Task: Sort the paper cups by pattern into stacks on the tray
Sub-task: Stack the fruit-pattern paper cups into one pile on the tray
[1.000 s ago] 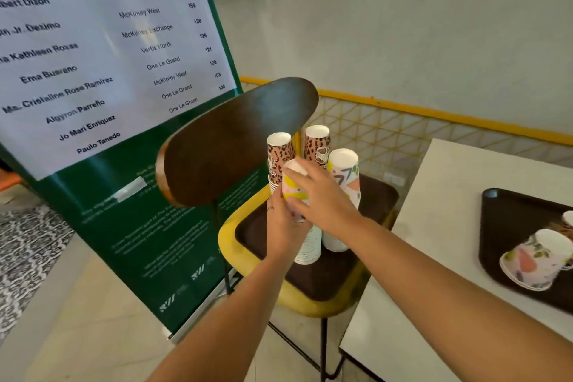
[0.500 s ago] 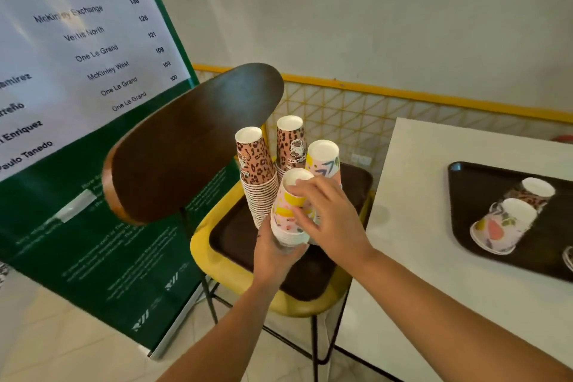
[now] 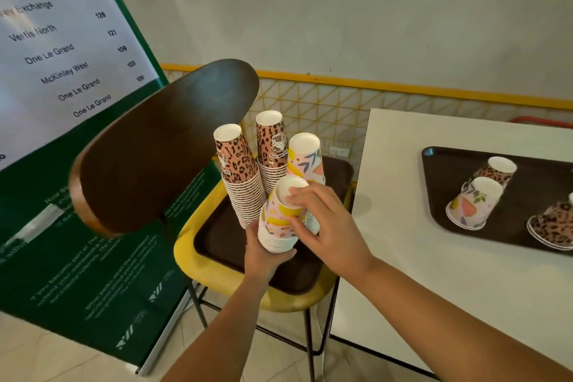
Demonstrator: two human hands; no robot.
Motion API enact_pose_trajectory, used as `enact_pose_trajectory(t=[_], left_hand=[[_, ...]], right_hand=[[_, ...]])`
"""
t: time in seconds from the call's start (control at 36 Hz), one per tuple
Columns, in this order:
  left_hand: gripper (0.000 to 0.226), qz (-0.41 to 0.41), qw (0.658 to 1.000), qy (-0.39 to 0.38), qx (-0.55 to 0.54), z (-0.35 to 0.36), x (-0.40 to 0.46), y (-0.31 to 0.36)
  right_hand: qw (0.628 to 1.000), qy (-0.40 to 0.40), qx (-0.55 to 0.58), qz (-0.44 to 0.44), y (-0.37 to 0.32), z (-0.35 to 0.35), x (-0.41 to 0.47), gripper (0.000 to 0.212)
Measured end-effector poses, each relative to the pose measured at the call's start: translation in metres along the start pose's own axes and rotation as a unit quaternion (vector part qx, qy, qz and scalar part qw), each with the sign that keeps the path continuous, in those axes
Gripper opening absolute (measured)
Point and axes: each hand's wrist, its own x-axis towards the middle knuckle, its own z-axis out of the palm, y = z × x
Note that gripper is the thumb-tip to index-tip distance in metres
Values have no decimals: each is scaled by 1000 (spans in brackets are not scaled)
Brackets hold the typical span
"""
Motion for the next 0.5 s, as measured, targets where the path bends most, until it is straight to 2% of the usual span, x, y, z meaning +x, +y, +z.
enact_pose_trajectory(t=[0.19,0.33,0.5], left_hand=[[85,26,999,-24,31,-13,-14,25],[88,42,995,-95,12,-10,-32,49],[86,39,980,-196,-24,40,-40,71]], right_hand=[[995,93,33,8,-6,-24,3,28],[985,166,48,17,-8,-44,5,36],[968,242,56,45,0,-72,0,45]])
